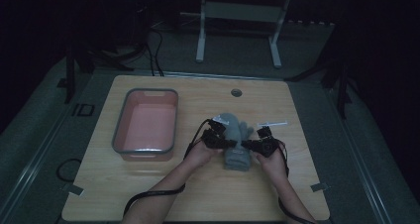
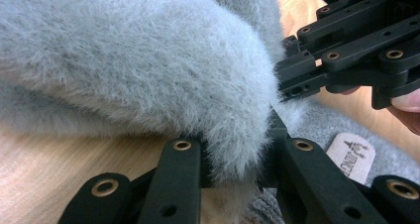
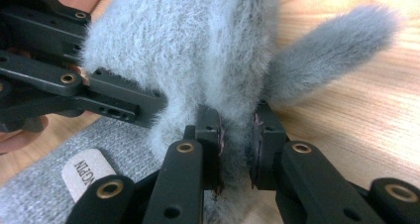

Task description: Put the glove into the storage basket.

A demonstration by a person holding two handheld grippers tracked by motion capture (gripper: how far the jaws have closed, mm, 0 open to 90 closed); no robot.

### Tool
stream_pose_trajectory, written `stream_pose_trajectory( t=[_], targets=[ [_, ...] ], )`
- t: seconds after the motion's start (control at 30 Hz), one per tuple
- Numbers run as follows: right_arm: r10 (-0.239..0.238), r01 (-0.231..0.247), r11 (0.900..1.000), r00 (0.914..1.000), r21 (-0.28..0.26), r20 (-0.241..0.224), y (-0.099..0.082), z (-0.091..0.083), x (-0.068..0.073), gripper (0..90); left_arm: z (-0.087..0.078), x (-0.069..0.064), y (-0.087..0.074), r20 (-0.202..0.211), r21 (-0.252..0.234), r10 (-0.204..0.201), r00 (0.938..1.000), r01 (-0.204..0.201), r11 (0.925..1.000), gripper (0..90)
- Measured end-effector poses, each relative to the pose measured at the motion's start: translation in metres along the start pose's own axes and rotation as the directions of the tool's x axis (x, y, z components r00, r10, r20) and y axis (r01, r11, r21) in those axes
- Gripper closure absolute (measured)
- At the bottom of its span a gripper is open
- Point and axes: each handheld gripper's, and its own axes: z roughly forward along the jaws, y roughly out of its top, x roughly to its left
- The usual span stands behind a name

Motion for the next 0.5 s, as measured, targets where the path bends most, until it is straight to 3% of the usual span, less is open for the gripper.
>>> stream_pose_trajectory(
  t=[0.2,0.3,0.5],
  targets=[
    [-0.011,0.01,0.9991,0.9998,-0.04,-0.014,0.01,-0.014,0.011,78.5,-0.022,-0.005,0.012,0.004,-0.028,0.045,0.999,-0.045,0.9986,77.6],
    [-0.045,0.044,0.9974,0.999,-0.057,-0.001,0.019,-0.022,0.024,78.7,-0.035,-0.006,0.018,0.004,-0.039,0.063,0.998,-0.063,0.9973,77.6],
    [-0.066,0.065,0.9937,0.9978,-0.091,-0.01,0.039,-0.031,0.046,78.9,-0.068,-0.004,0.031,-0.014,-0.051,0.098,0.9951,-0.099,0.9938,77.6]
  ],
)
